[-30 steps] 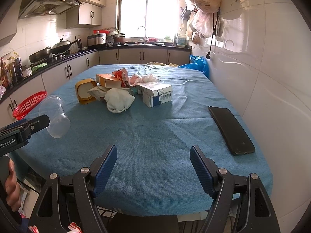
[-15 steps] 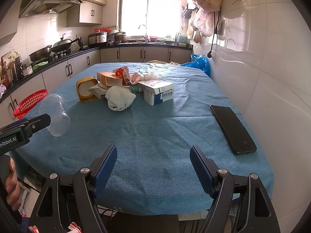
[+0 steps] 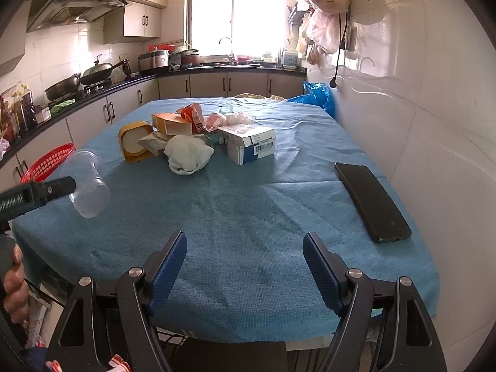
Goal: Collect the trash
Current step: 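Grasp the clear plastic container with the left tool while the right tool grasps the white medicine box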
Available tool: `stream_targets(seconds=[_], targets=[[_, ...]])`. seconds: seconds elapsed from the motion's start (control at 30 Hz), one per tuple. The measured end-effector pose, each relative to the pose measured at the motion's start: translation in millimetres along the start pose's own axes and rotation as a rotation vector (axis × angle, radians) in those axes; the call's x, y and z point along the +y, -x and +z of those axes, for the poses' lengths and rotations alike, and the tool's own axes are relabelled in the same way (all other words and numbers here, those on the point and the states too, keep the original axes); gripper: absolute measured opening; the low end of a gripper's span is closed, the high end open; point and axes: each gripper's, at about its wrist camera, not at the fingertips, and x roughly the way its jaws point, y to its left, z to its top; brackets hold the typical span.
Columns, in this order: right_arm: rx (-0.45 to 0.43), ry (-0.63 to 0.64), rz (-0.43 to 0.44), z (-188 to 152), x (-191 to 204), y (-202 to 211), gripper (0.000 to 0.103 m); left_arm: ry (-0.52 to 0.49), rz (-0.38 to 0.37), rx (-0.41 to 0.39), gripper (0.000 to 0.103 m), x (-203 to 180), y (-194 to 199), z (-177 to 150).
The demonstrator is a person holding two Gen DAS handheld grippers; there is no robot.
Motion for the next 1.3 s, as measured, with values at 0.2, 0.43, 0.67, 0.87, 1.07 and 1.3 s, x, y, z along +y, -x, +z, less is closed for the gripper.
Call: stream_targets(seconds=[0.2,0.43,0.67,0.87,1.07,1.3], targets=[[0.011,-0.005,0.003,-2,-2,-4,0.081,0.132,-0.091,0.125,0.084,19,-28,11],[0.023,-0.012,0.006,-4,-5,-7,0.081,0.084,-0.099,0.149,0.075,-1,-55,25],[0.037,-0.053,0.028,0,-21,-17,0.077,-0.006,-0.113,0.189,0.055,-27,-85,38],[0.095,-0.199,0.252,29,-54,-35,0.063,-0.091,-0.080,0.127,0.039,-45,-83,39],[0.135,-0.415,0.402,67,-88,-78,0.057,-0.145,-0.034,0.044,0.039,-44,-69,34],[0.180,-0.579,0.479,89,-97,-140,0.051,-0.207,0.001,-0.041,0.039,-48,-55,33]])
